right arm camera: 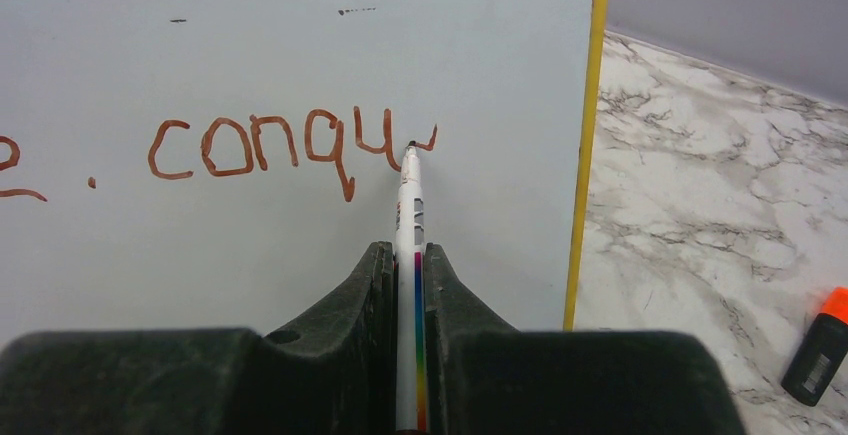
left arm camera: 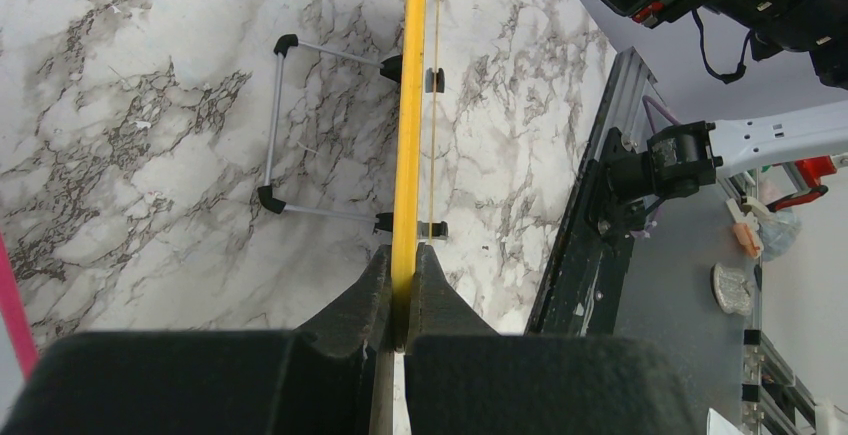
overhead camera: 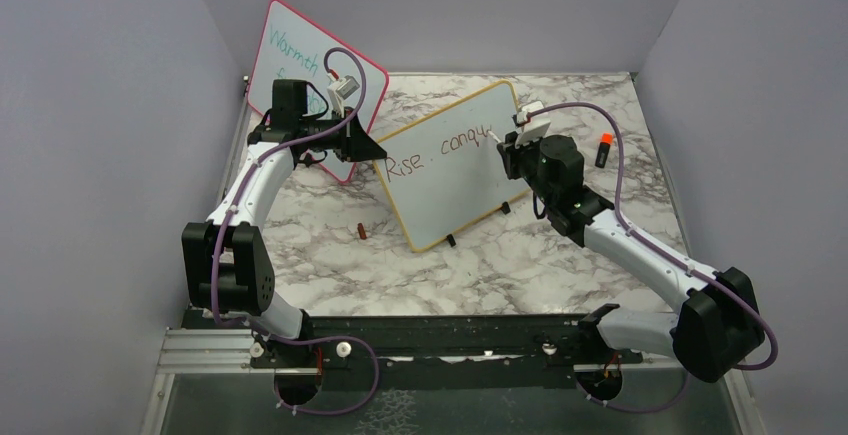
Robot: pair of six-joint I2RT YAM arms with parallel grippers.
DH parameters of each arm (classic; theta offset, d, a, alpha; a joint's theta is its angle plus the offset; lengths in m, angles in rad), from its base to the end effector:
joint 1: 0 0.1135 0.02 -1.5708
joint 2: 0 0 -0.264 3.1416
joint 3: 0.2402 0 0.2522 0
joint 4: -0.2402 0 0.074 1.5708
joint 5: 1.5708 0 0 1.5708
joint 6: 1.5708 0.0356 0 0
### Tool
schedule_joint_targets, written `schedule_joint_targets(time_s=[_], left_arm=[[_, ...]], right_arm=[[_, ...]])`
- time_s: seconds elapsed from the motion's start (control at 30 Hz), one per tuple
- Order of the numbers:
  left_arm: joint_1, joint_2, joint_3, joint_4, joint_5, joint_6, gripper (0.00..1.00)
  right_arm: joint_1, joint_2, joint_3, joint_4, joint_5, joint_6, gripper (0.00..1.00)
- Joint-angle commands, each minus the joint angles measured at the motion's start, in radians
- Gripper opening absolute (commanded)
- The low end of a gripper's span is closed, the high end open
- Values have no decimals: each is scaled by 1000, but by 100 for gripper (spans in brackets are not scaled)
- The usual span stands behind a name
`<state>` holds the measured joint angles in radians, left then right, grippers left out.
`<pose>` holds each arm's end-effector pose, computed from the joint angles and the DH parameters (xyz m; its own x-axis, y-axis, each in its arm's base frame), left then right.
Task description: Write a sentence on the whiteboard
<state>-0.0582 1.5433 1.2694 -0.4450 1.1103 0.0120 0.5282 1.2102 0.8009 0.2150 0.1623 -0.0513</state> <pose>0.3300 -0.0512 0.3098 -0.6490 0.0432 -0.7596 0.7067 0.4039 -0.5809 0.2469 0.1374 0.2970 -0.1481 -0.1450 -0.9783 -0.3685 0.9261 -0.0815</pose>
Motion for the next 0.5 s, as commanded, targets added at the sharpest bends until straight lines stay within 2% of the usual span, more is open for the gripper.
schedule_joint_targets(time_s=[0.0, 0.47], left_arm=[[14, -5, 22, -37, -29, 8, 0], [14, -6, 21, -37, -25, 9, 0]], right_arm=[[-5, 0, 3, -6, -16, 11, 1], [-5, 24, 3, 17, 39, 4, 1]])
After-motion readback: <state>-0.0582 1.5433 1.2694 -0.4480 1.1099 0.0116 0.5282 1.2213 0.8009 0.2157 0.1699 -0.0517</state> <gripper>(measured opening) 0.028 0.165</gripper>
